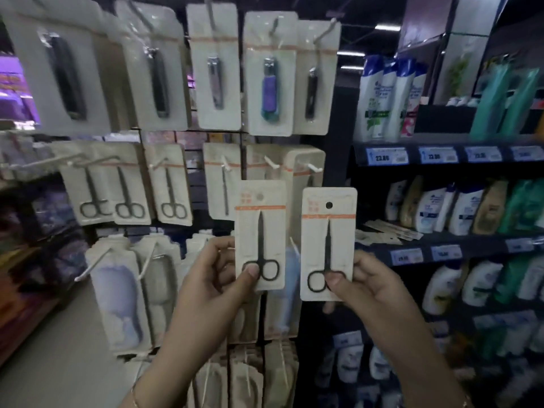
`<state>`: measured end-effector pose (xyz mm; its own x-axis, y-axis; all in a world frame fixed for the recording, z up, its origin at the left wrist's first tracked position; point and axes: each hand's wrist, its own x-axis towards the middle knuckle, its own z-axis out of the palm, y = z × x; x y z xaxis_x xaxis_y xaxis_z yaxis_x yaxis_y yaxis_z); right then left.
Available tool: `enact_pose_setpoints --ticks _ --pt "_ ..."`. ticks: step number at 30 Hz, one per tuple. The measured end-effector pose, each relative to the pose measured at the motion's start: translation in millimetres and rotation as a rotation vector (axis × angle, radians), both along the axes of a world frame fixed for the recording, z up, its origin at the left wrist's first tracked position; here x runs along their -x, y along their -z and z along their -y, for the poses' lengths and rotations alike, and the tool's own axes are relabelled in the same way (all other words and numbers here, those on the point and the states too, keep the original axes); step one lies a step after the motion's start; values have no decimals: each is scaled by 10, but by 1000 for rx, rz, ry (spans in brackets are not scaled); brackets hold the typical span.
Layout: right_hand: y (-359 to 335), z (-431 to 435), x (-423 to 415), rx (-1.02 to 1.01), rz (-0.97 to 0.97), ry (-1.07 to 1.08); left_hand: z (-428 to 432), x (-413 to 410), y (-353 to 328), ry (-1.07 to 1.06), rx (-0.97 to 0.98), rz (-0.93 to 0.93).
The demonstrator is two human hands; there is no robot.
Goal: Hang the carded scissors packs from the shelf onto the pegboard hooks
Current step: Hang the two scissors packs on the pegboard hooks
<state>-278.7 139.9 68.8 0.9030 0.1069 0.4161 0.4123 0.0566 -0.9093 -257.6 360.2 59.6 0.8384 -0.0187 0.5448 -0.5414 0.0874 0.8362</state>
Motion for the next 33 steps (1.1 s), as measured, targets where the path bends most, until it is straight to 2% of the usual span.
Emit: enact_pose_setpoints --ticks 13,27,33 --pt "-242 -1534 -372 67 116 -173 -1304 212 -206 -387 -18 18" --pt "-292 -1911 -569 -10 70 -155 -1734 80 -305 -406 -12 -17" --pt "-256 -1891 -649 71 57 -123 -1723 27 -290 -388 3 -57"
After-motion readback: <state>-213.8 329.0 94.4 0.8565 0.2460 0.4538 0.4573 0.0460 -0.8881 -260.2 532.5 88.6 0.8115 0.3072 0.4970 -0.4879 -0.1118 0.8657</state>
